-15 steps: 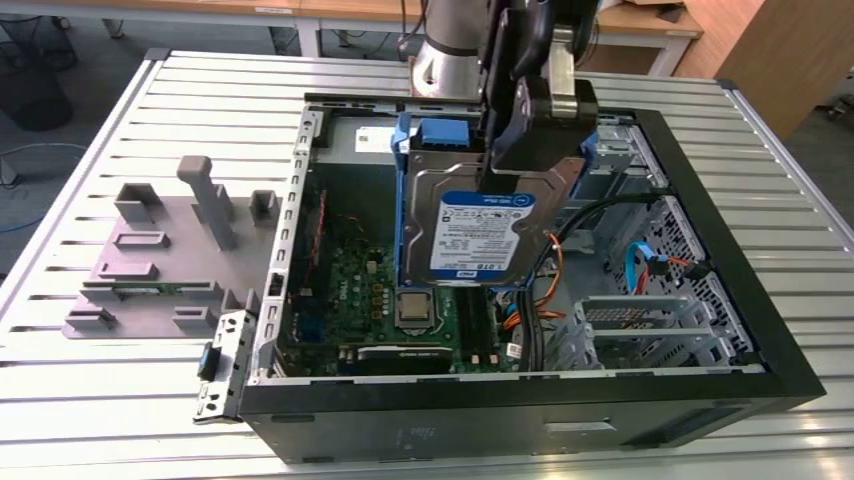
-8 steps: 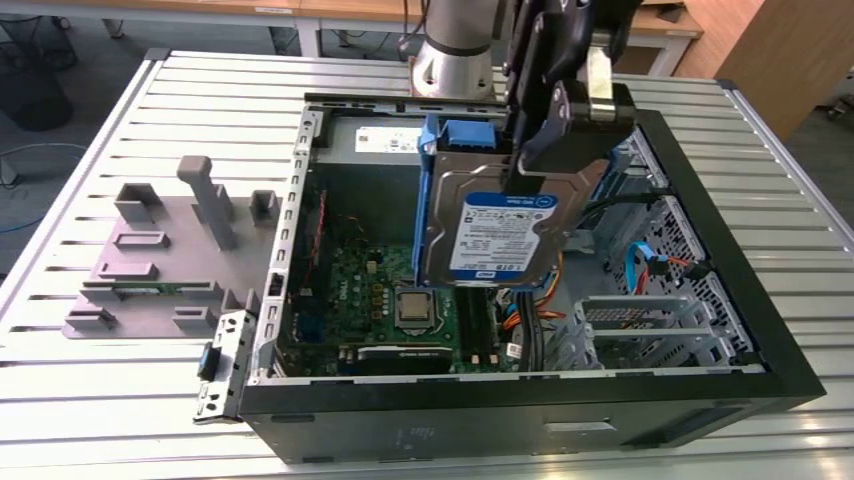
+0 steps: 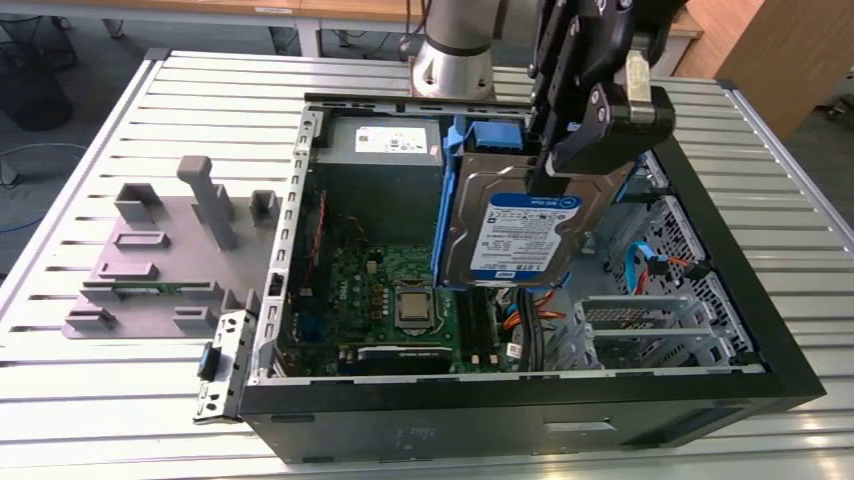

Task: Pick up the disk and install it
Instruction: 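Pick up the disk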

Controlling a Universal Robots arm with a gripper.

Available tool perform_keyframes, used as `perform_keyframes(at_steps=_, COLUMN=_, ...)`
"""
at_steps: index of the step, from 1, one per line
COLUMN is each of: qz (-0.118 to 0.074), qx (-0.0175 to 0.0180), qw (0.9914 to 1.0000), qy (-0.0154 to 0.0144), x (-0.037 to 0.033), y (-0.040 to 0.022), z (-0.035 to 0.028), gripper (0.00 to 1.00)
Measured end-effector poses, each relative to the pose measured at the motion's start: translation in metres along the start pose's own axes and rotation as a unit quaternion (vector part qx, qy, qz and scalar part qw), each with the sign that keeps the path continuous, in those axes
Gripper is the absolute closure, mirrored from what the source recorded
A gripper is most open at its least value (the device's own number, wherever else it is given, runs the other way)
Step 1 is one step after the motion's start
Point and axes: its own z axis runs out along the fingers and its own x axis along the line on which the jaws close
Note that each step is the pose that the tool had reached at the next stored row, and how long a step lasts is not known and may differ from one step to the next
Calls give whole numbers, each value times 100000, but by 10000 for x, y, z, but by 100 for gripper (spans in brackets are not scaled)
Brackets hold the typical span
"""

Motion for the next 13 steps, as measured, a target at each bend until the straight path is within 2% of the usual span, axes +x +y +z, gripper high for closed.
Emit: perform_keyframes(at_steps=13, qz=2, qx=-1, qw=100000, qy=-65, x=-2, y=-9, z=-25, gripper=65)
